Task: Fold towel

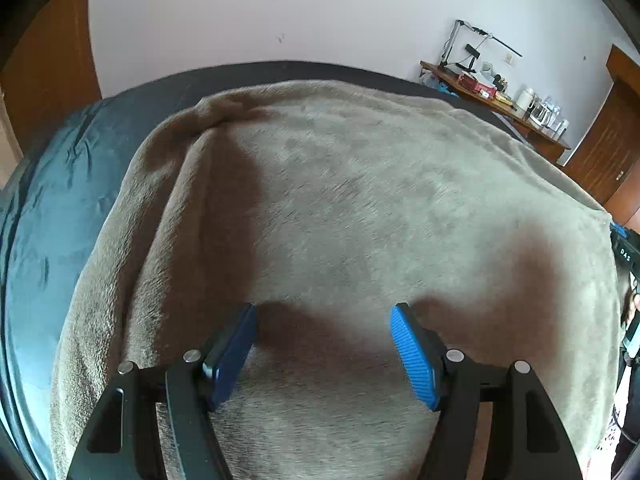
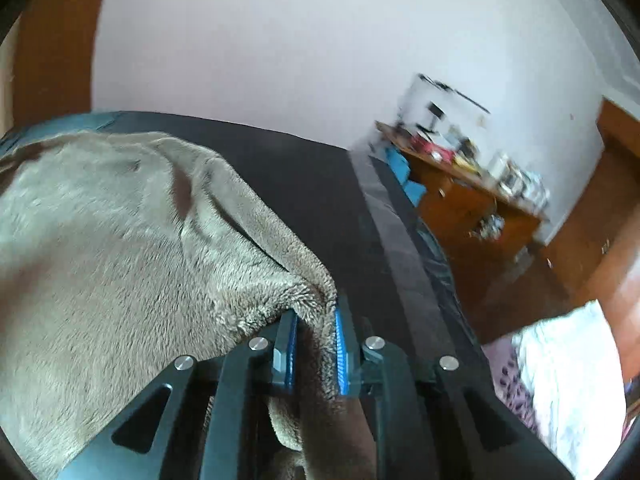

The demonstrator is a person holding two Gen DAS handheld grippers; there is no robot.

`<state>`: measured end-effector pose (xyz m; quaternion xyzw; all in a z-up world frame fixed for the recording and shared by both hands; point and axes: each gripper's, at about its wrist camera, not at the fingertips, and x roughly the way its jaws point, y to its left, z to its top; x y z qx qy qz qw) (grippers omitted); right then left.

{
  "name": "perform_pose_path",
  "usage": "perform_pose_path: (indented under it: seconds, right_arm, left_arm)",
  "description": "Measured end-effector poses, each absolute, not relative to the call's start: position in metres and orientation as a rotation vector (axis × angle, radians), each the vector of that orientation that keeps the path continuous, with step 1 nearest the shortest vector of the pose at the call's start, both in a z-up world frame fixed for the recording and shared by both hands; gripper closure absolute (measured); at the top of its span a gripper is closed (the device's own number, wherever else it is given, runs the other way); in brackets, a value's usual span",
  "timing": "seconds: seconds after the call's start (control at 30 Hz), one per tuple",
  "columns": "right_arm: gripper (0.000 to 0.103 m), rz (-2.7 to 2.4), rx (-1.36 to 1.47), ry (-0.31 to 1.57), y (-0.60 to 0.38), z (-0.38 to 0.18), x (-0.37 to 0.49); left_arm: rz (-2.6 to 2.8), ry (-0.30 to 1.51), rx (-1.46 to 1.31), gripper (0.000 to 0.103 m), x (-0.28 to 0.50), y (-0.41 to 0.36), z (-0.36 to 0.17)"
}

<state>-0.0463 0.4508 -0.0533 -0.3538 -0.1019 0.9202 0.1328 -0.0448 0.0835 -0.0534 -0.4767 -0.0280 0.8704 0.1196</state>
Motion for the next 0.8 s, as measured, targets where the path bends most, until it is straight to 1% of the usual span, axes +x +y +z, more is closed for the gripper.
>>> perform_pose_path:
  seconds: [0.1, 0.17, 0.23, 0.3, 0.33, 0.47, 0.6, 0.67, 0.8]
  right_arm:
    - [0.086, 2.656, -1.093, -0.314, 0.449, -0.064, -0.053]
    - [0.08, 2.65, -1.139, -0.33, 0.446, -0.071, -0.057]
    - [0.07, 2.638, -1.14, -0.323, 0.446, -0.069, -0.054]
    - [0.046, 2.626, -1.133, -0.307, 0.447, -0.065, -0.049]
    - [0.043, 2.623, -1.12, -0.303, 0.448, -0.061, -0.042]
    - [0.042, 2.725, -1.099, -0.275, 0.441, -0.042, -0.003]
    - [0.042, 3.009, -1.197, -0.169, 0.413, -0.03, 0.05]
    - [0.042, 3.136, -1.279, -0.186, 0.389, -0.037, 0.074]
    - [0.042, 3.308, -1.48, -0.236, 0.344, -0.07, 0.108]
  left_arm:
    - [2.554, -0.058, -1.382, 0.032, -0.045, 0.082, -0.055]
    - [2.556, -0.04, -1.379, 0.032, -0.044, 0.082, -0.055]
    - [2.554, -0.027, -1.371, 0.032, -0.044, 0.081, -0.055]
    - [2.553, -0.023, -1.366, 0.032, -0.043, 0.08, -0.055]
    - [2.554, -0.026, -1.365, 0.032, -0.042, 0.08, -0.055]
    - [2.548, -0.062, -1.371, 0.032, -0.036, 0.08, -0.051]
    - [2.532, -0.086, -1.36, 0.032, -0.027, 0.081, -0.046]
    - [2.521, -0.076, -1.35, 0.032, -0.022, 0.083, -0.045]
    - [2.516, -0.035, -1.348, 0.032, -0.012, 0.09, -0.05]
